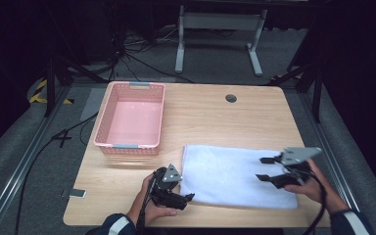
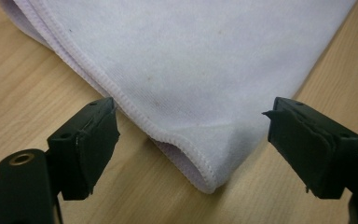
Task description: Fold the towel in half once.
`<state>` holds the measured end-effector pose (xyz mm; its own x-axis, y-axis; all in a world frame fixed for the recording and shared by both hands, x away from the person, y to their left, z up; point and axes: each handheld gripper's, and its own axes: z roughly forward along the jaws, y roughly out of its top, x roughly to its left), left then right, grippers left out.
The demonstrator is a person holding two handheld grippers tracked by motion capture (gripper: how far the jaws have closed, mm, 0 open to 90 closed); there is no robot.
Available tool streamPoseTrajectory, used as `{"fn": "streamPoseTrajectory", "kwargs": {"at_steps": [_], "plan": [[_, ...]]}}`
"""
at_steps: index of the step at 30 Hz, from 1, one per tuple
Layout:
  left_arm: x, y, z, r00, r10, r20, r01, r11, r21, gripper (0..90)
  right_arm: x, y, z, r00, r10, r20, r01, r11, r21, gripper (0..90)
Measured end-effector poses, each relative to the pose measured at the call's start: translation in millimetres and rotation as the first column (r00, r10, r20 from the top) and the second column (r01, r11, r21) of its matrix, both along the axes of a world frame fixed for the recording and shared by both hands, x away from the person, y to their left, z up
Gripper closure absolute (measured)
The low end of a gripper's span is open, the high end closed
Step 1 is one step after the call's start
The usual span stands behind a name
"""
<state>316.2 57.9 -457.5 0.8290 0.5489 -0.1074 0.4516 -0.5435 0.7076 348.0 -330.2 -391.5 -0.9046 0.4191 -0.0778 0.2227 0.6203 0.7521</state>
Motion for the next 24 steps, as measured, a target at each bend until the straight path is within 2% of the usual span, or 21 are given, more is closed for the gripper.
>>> {"fn": "streamPoseTrajectory", "kwargs": {"at_steps": [1,3,4,6,7,8,9,10,13,14,15,16,17,18,19,20,21,23,24], "plan": [[0.9,0.0,-1.4,1.0000,0.008,0.003,-0.008,0.9999,0.009,16.3,15.6,23.8,-0.4,0.9997,0.026,-0.006,-0.026,1.000,-0.014,37.6],[2.5,1.8,-5.2,0.9991,0.041,-0.004,-0.041,0.9990,0.016,16.2,34.1,51.6,-1.5,0.9974,0.063,-0.034,-0.064,0.998,-0.025,36.1],[2.5,1.8,-5.2,0.9991,0.041,-0.004,-0.041,0.9990,0.016,16.1,34.1,51.6,-1.5,0.9974,0.063,-0.034,-0.064,0.998,-0.025,36.1],[0.8,4.9,-7.4,0.9981,0.062,-0.002,-0.062,0.9979,0.017,16.0,55.0,85.3,-3.3,0.9952,0.093,-0.031,-0.094,0.995,-0.035,34.8],[1.4,5.3,-8.0,0.9980,0.063,-0.003,-0.063,0.9980,0.011,15.7,65.9,102.4,-5.3,0.9927,0.108,-0.053,-0.110,0.993,-0.032,33.4],[1.4,4.3,-8.5,0.9976,0.070,0.006,-0.070,0.9974,0.021,15.9,72.0,112.4,-6.9,0.9921,0.111,-0.060,-0.113,0.993,-0.044,31.7],[1.3,2.8,-10.1,0.9983,0.058,-0.008,-0.058,0.9979,0.030,15.8,86.1,135.9,-12.0,0.9894,0.130,-0.064,-0.136,0.986,-0.093,30.3],[1.3,2.8,-10.1,0.9983,0.058,-0.008,-0.058,0.9979,0.030,16.0,86.1,135.9,-12.0,0.9894,0.130,-0.064,-0.136,0.986,-0.093,30.3],[0.3,-1.1,-13.8,0.9988,0.049,-0.008,-0.049,0.9982,0.035,15.6,103.2,162.7,-19.9,0.9879,0.136,-0.075,-0.145,0.981,-0.129,29.0],[0.4,-2.1,-13.5,0.9996,0.029,-0.006,-0.029,0.9990,0.035,15.1,108.0,169.7,-22.9,0.9849,0.143,-0.097,-0.155,0.980,-0.126,28.5],[0.4,-3.8,-14.3,0.9994,0.033,0.003,-0.033,0.9989,0.032,15.8,112.8,175.7,-25.8,0.9847,0.139,-0.105,-0.153,0.979,-0.134,28.6],[0.0,-5.2,-14.3,0.9994,0.035,-0.004,-0.035,0.9987,0.036,15.1,117.0,181.3,-29.1,0.9862,0.129,-0.104,-0.143,0.979,-0.142,28.6],[-0.1,-6.1,-14.3,0.9996,0.027,0.009,-0.027,0.9987,0.044,14.1,122.0,186.6,-33.2,0.9833,0.136,-0.121,-0.152,0.979,-0.134,28.5],[-0.8,-7.3,-15.4,0.9995,0.029,0.015,-0.030,0.9988,0.040,13.6,125.4,190.6,-37.2,0.9818,0.135,-0.133,-0.153,0.979,-0.133,28.5],[-1.4,-7.5,-14.6,0.9998,0.022,0.004,-0.022,0.9986,0.048,13.1,127.7,193.9,-40.6,0.9825,0.128,-0.135,-0.147,0.979,-0.144,28.0],[-2.1,-7.2,-14.3,0.9999,0.003,-0.014,-0.003,0.9992,0.040,11.0,130.0,198.7,-45.8,0.9809,0.128,-0.146,-0.151,0.976,-0.159,27.5],[-2.6,-6.0,-14.6,0.9995,-0.027,-0.014,0.027,0.9994,0.019,10.4,131.2,201.0,-48.8,0.9791,0.132,-0.155,-0.157,0.974,-0.164,27.4],[-3.8,-5.0,-14.4,0.9998,-0.021,-0.007,0.021,0.9996,0.020,16.4,134.3,205.1,-55.6,0.9786,0.130,-0.159,-0.159,0.970,-0.183,24.4],[-3.7,-4.7,-14.3,0.9999,-0.015,-0.008,0.015,0.9995,0.028,15.0,135.9,205.6,-57.5,0.9777,0.126,-0.168,-0.154,0.974,-0.167,24.7]]}}
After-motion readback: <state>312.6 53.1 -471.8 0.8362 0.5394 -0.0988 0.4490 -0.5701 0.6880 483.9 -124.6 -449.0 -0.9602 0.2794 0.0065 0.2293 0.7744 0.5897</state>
